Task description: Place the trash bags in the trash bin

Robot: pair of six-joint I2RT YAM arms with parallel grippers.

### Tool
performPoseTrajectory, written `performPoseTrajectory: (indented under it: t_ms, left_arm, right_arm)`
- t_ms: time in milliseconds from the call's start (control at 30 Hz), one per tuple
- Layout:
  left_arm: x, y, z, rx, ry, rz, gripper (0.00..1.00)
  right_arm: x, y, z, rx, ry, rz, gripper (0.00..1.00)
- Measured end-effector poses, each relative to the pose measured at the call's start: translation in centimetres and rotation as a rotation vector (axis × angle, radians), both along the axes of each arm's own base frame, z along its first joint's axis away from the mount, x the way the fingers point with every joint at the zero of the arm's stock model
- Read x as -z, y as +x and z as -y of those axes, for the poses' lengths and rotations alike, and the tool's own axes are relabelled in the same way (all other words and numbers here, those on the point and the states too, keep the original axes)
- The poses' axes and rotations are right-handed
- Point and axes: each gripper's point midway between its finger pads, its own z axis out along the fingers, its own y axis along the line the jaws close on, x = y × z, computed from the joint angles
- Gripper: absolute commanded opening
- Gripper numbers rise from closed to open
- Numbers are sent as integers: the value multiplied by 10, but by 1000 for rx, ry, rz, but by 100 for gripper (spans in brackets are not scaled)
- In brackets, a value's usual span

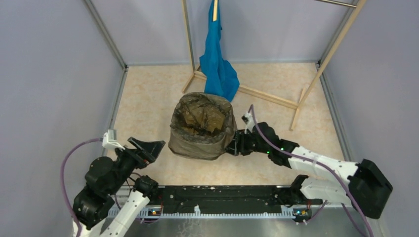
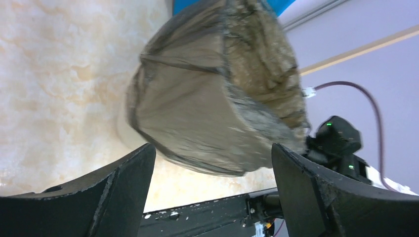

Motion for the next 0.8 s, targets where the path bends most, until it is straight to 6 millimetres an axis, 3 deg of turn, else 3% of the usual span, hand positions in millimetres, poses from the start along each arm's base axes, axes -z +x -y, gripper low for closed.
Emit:
performPoseTrajectory:
  t_ms: [133,233,300,367,567,633,800]
  left_arm:
    - [-40,-8,-10,-15,15,74,96]
    - [-64,-17,-19,-31,22,129,97]
    - [-74,-22,-24,-43,25,156,97]
    - [-82,-28,-30,-49,28,181,98]
    - [-94,-41,-40,-48,60,223,99]
    - [-99,-45,-43,-38,74,242,98]
    - [-124,-60,-55,-20,80,310,98]
  right_arm:
    - [1,-1,-40,-60,-46,37,55]
    - [-10,1,-79,-103,-43,80,57]
    - [-18,5,-96,-107,-30,108,64]
    - [-23,8,-101,-92,-21,129,74]
    - [-20,29,-73,19,-112,189,90]
    - [-21,40,-54,70,-143,201,97]
    - [-29,71,-4,220,-208,242,99]
